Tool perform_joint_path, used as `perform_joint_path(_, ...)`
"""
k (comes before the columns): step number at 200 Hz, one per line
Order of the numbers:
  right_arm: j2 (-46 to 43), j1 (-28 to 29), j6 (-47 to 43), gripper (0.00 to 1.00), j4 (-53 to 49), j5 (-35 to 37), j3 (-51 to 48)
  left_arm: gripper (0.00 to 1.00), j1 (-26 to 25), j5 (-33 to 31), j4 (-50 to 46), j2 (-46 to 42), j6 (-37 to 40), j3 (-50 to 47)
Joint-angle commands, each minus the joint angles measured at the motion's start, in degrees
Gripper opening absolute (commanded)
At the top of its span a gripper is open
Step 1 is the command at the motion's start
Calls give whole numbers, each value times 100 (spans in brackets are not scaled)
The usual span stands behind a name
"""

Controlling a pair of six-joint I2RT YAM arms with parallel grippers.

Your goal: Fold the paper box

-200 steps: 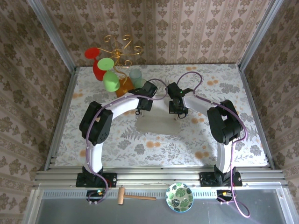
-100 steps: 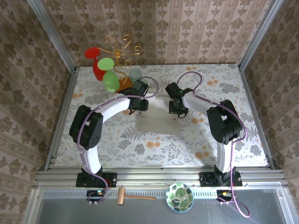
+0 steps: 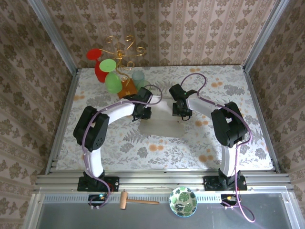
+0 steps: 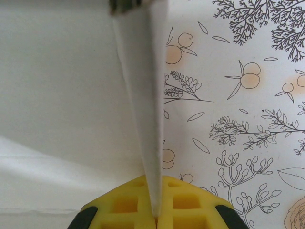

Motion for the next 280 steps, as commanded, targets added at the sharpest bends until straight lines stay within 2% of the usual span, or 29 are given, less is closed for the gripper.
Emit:
perform_joint_path(1,247,-35,-25,0,-331,-53,31,12,-110,-285,-98,188,97,-12)
perform_joint_path(24,243,-35,-21,0,-339,-65,39,0,-182,-527,-118,206,113,-4)
perform_joint_path(55,184,-44,12,0,-408,-152,51,0,-237,-716,-208,204,60,50)
perform_joint_path(83,-22,-40,136,19,-339,-369,-71,0,-295,-825,-305,213,20,134)
perform_joint_path(112,-108,-31,236,26,-253,-582,-195,0,-324,-817,-312,242,14,152)
perform_joint_path(163,-128,-24,338,23,-234,-694,-366,0,-319,-812,-320,250,19,178)
perform_joint_path(209,-500,-26,520,30,-103,-787,-606,0,-346,-847,-281,215,-41,153)
perform_joint_path(280,-736,-59,722,33,67,-980,-828,0,-382,-892,-276,207,-30,178)
